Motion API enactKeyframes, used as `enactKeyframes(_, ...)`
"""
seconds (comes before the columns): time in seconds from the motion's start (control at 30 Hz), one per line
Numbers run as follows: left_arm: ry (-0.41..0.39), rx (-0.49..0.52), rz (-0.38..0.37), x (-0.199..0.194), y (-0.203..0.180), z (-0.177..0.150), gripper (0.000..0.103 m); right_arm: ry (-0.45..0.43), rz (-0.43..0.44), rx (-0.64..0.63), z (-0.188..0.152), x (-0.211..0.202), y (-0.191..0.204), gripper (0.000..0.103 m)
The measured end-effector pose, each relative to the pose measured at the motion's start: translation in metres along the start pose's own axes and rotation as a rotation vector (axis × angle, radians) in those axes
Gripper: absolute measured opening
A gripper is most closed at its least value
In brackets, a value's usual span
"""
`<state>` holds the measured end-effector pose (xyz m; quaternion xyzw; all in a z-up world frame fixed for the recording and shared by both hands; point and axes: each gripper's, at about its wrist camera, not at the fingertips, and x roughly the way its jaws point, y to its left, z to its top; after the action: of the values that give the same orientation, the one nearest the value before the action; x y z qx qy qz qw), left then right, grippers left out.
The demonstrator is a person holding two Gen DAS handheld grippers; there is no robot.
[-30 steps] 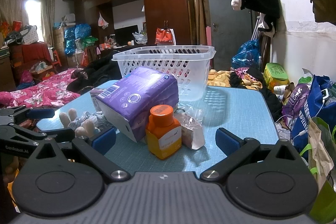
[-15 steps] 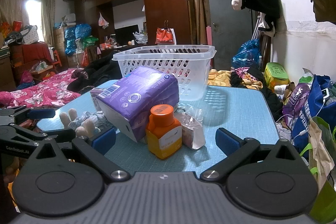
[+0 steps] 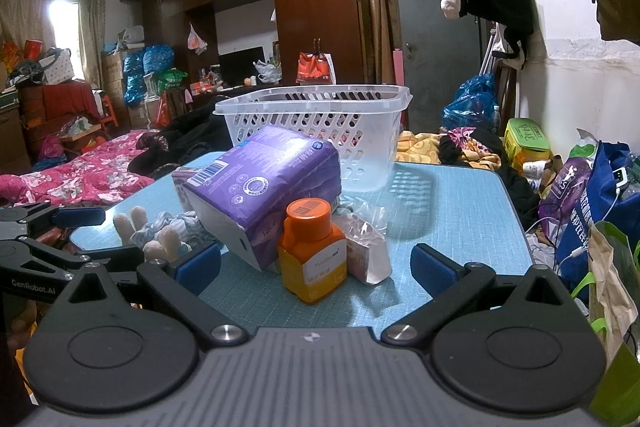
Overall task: Organize objects
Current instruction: 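Close the left tool on the white fuzzy scrunchies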
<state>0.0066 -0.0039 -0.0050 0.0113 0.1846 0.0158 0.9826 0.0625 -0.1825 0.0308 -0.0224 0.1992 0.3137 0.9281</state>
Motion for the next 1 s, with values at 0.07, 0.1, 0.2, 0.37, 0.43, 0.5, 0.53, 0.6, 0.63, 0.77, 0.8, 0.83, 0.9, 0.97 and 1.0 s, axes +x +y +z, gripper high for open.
enactKeyframes(0.07,0.001,0.0,-0.001,0.0,0.0,0.0,0.103,-0.008,0.001,0.002,0.0,0.0,0.0,0.103)
enactKeyframes(0.1,0.0,-0.002,0.0,0.0,0.0,0.0,0.103,-0.024,-0.001,0.005,-0.001,0.0,0.0,0.103)
enactKeyframes(0.2,-0.061,-0.026,-0.012,-0.008,0.004,0.001,0.103,-0.122,0.009,0.02,-0.006,-0.003,0.002,0.103)
enactKeyframes(0.37,-0.212,0.031,0.136,-0.026,0.012,0.004,0.103,-0.21,0.135,0.051,-0.015,0.005,0.008,0.103)
enactKeyframes(0.43,-0.232,0.047,0.184,-0.023,0.021,0.004,0.103,-0.23,0.131,0.022,-0.019,0.009,0.019,0.103)
enactKeyframes(0.5,-0.201,0.05,0.196,-0.017,0.03,0.001,0.103,-0.23,0.163,-0.021,-0.023,0.012,0.031,0.103)
enactKeyframes(0.53,-0.188,0.044,0.189,-0.014,0.036,-0.002,0.103,-0.227,0.183,-0.038,-0.024,0.014,0.038,0.103)
enactKeyframes(0.6,-0.178,0.03,0.147,-0.013,0.045,-0.008,0.103,-0.251,0.213,-0.079,-0.03,0.017,0.053,0.103)
enactKeyframes(0.63,-0.179,0.02,0.113,-0.013,0.05,-0.012,0.103,-0.257,0.219,-0.102,-0.032,0.017,0.06,0.103)
enactKeyframes(0.77,-0.19,0.016,0.08,-0.011,0.06,-0.017,0.1,-0.24,0.215,-0.16,-0.036,0.033,0.083,0.098)
enactKeyframes(0.8,-0.188,0.018,0.082,-0.009,0.062,-0.017,0.099,-0.23,0.222,-0.16,-0.035,0.037,0.085,0.094)
enactKeyframes(0.83,-0.183,0.014,0.079,-0.007,0.063,-0.017,0.095,-0.218,0.231,-0.157,-0.036,0.041,0.086,0.092)
enactKeyframes(0.9,-0.168,0.01,0.055,-0.001,0.064,-0.019,0.091,-0.199,0.246,-0.149,-0.036,0.045,0.088,0.088)
enactKeyframes(0.97,-0.154,0.023,0.039,0.006,0.062,-0.02,0.085,-0.192,0.246,-0.147,-0.04,0.048,0.091,0.084)
enactKeyframes(1.0,-0.147,0.031,0.038,0.009,0.062,-0.021,0.084,-0.188,0.24,-0.143,-0.04,0.051,0.093,0.079)
